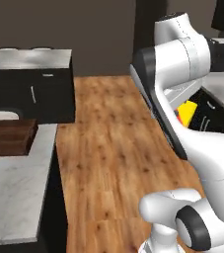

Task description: There is a tray on the dining counter. Grab the cup, mug, and pitcher and place them on the tray. The pitcher may be placed next to the tray if it cannot fit the tray.

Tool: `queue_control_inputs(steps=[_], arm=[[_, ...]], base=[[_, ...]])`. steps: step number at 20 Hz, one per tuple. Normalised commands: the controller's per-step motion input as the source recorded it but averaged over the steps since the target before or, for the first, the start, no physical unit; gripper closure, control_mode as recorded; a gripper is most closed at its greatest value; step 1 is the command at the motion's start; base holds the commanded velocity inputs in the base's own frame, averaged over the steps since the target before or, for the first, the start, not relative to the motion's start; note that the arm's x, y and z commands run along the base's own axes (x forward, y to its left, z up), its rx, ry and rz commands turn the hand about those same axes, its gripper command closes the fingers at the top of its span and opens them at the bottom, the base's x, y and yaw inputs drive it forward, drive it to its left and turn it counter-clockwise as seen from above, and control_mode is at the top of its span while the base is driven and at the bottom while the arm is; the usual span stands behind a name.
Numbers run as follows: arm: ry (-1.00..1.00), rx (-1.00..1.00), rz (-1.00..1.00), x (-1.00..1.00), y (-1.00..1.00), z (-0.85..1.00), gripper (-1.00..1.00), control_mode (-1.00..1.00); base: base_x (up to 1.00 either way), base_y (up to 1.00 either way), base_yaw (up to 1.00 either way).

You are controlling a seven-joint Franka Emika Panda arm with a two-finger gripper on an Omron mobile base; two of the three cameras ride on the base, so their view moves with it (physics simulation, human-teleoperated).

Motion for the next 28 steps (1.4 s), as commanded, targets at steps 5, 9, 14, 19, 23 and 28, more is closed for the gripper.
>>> queue_control_inputs(steps=[5,9,14,19,23,28], arm=[[0.00,0.00,0.00,0.00,0.00,0.00,1.00,1.00],[0.00,0.00,0.00,0.00,0.00,0.00,1.00,1.00],[0.00,0.00,0.00,0.00,0.00,0.00,1.00,1.00],[0.00,0.00,0.00,0.00,0.00,0.00,1.00,1.00],[0.00,0.00,0.00,0.00,0.00,0.00,1.00,1.00],[0.00,0.00,0.00,0.00,0.00,0.00,1.00,1.00]], base=[[0.90,-0.41,0.55],[0.79,-0.53,0.47],[0.64,-0.54,0.57],[0.61,-0.28,0.59],[0.61,-0.40,0.59],[0.63,-0.37,0.53]])
